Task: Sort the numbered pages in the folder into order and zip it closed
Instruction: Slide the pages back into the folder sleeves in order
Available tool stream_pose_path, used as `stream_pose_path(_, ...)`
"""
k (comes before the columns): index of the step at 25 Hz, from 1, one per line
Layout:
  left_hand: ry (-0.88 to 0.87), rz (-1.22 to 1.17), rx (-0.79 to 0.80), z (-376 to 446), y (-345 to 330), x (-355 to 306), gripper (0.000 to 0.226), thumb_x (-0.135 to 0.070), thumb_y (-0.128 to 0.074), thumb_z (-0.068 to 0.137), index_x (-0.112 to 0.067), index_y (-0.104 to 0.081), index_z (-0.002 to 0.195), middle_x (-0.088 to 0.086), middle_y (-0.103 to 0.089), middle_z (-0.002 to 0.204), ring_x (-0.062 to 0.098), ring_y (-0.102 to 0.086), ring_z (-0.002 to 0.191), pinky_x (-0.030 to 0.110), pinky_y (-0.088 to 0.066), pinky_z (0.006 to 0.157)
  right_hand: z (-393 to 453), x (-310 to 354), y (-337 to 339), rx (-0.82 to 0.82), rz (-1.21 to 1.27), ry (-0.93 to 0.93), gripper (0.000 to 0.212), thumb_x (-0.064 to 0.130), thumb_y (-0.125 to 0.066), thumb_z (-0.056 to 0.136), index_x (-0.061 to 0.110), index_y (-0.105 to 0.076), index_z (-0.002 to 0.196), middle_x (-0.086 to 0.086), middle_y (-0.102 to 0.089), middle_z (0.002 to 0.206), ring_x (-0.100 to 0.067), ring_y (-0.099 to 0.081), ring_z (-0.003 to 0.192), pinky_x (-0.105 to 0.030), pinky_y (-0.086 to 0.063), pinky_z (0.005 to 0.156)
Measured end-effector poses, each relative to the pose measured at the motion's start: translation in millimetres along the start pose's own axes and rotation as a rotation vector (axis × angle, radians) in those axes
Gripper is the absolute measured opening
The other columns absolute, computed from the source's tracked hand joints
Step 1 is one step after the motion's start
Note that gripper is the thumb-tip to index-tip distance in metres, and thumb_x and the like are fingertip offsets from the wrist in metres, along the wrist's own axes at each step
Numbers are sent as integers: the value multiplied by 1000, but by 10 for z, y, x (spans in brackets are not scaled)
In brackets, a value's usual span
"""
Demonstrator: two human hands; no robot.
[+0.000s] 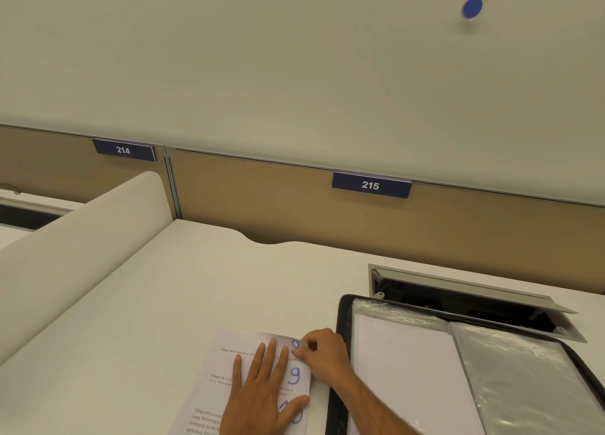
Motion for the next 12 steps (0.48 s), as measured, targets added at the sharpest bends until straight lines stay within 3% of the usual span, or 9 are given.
stream_pose_path(5, -7, 10, -6, 14, 52, -12, 92, -84, -32, 85, -19, -43, 149, 3, -23, 162, 17, 4, 154, 48, -8, 115, -37, 24, 103, -69, 159, -15, 20, 35, -73, 90, 36, -63, 72, 17, -68, 75, -8, -71, 75, -18, -58, 70)
stream_pose_path(8, -25, 23, 7, 1, 16, -25, 93, -84, -35, 85, -18, -42, 150, 6, -33, 160, 18, 3, 154, 47, -8, 115, 5, -13, 225, -127, 278, -46, 21, 28, -76, 88, 31, -66, 70, 11, -72, 78, -10, -72, 75, -24, -60, 73)
stream_pose_path(12, -23, 13, 28, 49, 20, -44, 93, -84, -35, 85, -20, -38, 152, 3, -23, 162, 18, 4, 154, 45, -7, 115, 73, 48, 428, -179, 373, -50, 15, 25, -77, 87, 25, -70, 74, 5, -74, 81, -13, -73, 76, -29, -62, 75)
Point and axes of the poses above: each hand's wrist, its own z-axis towards the middle knuckle, its own y-axis out of the back of the hand, x = y × z, the point moved 10 cm from there along z, towards the middle knuckle
